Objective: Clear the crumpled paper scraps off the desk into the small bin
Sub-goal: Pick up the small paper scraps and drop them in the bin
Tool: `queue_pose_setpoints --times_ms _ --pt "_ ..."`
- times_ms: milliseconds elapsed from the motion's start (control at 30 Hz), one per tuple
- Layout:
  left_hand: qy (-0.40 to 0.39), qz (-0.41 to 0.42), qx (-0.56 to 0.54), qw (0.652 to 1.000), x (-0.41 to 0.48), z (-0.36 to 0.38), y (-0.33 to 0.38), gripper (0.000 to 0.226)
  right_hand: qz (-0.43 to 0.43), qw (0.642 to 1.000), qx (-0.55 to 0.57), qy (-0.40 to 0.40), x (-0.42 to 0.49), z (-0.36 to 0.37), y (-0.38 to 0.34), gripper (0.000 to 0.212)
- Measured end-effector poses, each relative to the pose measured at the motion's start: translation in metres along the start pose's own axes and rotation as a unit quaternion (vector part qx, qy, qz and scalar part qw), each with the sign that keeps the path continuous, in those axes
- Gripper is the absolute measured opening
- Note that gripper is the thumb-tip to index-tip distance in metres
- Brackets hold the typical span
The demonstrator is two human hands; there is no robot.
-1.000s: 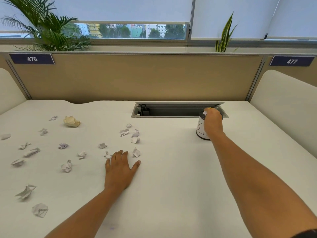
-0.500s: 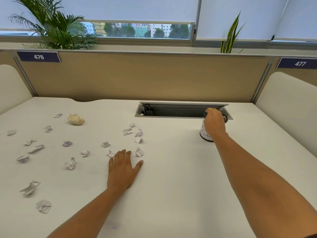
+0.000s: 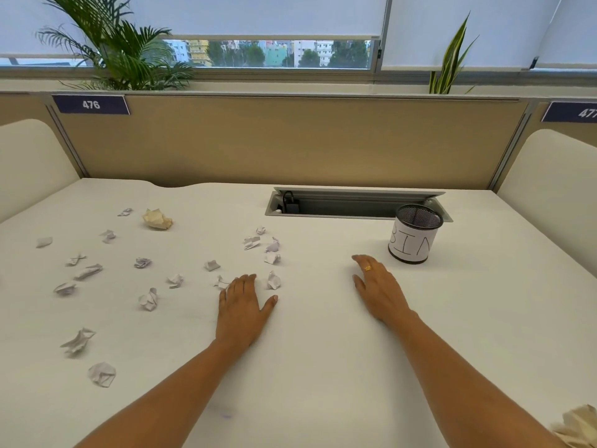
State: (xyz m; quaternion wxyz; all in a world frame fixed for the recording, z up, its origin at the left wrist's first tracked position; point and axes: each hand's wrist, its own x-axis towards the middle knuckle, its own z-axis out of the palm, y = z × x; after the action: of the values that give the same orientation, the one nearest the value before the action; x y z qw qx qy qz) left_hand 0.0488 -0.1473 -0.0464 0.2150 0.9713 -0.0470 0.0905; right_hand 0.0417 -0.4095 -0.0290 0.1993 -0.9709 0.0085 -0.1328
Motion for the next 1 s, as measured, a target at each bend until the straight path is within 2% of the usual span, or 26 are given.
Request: queue_pose_setpoints --times_ms 67,167,267,433,667,767,1000 --pt "-0.006 0.011 -0.038 0.999 0.004 -0.001 0.004 0.063 0.022 1.0 0.012 -0.007 -0.001 0.002 0.003 0.043" --pt "-0.048 0.033 -0.063 0.996 0.017 -0.006 0.015 0.064 0.01 0.999 -0.026 -0.019 -0.001 0.005 0.005 0.041" --pt "-0.097 0.057 -0.016 0.994 0.037 -0.014 0.026 0.068 0.013 0.999 -0.029 -0.013 -0.001 0.007 0.006 0.038" --pt "-0.214 0.053 0.071 0.973 0.068 -0.027 0.032 0.075 0.012 1.0 -0.027 -0.004 -0.001 0.007 0.007 0.036" --pt "-0.338 0.092 0.073 0.934 0.086 -0.033 0.038 0.073 0.019 1.0 -0.011 0.006 -0.002 0.006 0.005 0.035" --pt "-0.328 0.099 0.075 0.936 0.086 -0.032 0.036 0.061 0.017 1.0 -0.013 0.006 -0.002 0.007 0.005 0.035" --pt "-0.216 0.107 0.036 0.97 0.076 -0.028 0.033 0.036 0.021 1.0 -0.018 0.005 -0.001 0.007 0.005 0.035"
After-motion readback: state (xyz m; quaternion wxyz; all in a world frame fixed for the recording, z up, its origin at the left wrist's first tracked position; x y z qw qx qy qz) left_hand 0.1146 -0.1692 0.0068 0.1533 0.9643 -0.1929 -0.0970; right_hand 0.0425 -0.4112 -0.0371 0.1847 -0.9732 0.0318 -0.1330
